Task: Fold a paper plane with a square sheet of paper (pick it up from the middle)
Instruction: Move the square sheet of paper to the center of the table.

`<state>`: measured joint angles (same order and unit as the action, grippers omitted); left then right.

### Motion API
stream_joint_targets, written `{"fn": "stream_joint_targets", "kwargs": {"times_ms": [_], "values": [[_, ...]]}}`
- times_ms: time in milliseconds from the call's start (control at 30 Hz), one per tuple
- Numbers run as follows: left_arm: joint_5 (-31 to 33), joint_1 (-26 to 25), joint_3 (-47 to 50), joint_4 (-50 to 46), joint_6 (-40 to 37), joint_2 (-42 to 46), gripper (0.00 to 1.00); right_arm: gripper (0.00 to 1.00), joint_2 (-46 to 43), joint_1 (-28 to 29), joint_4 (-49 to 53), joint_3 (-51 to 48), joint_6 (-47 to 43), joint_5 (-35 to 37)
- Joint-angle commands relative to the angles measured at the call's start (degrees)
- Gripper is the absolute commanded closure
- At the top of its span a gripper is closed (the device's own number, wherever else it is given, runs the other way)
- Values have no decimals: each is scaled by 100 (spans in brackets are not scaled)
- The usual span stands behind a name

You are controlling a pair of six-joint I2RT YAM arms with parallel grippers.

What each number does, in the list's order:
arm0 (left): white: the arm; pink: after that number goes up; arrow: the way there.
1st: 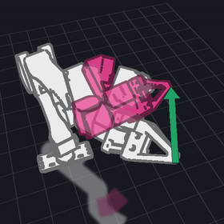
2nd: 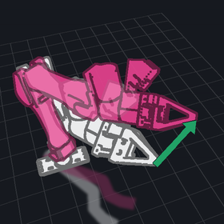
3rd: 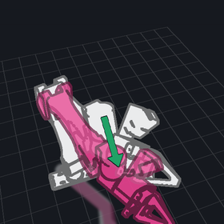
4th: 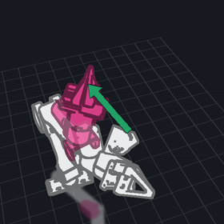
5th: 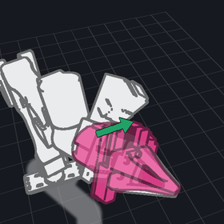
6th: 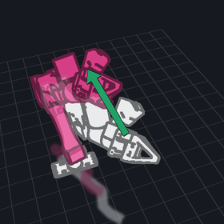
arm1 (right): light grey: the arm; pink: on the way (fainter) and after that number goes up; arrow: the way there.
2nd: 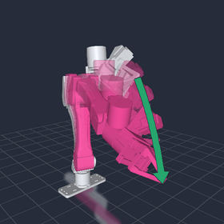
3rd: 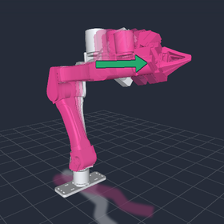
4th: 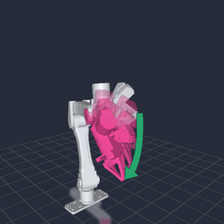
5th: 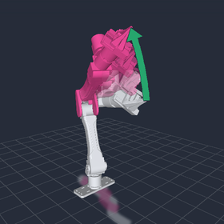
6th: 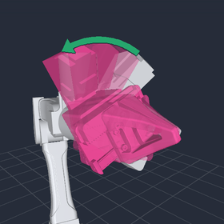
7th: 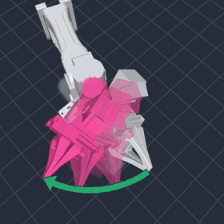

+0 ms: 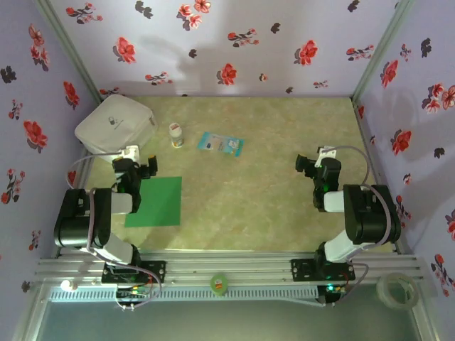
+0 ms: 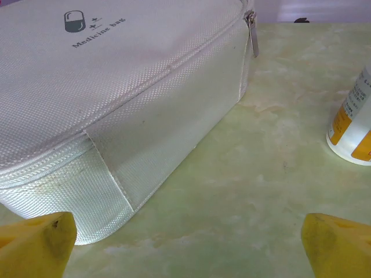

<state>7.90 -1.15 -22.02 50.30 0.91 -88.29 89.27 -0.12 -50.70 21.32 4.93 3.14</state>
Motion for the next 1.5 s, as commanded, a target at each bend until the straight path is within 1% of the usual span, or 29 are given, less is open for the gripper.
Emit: {"fn": "stream_joint_targets", "kwargs": {"times_ms": [0, 300, 400, 567, 1067, 1167, 1333, 1467], "values": [[71, 49, -48, 89, -20, -22, 0, 1, 6, -32, 31, 112, -62, -37], [71, 44, -48, 93, -12, -22, 0, 1, 6, -32, 42, 126, -54, -24], [76, 44, -48, 76, -3, -28, 0, 1, 19, -32, 116, 161, 18, 172], [17, 91, -40, 80, 24, -19, 0, 1, 2, -28, 94, 140, 16, 208], [18, 96, -48, 85, 32, -15, 0, 1, 25, -58, 104, 163, 54, 169], [-105, 97, -35, 78, -12, -14, 0, 1, 15, -58, 95, 147, 54, 170], [-170, 97, 87, 288, -25, 12, 0, 1, -32, -58, 74, 127, -70, -144], [-196, 97, 247, 468, -28, 163, 0, 1, -212, -46, 340, 189, -150, -253]]}}
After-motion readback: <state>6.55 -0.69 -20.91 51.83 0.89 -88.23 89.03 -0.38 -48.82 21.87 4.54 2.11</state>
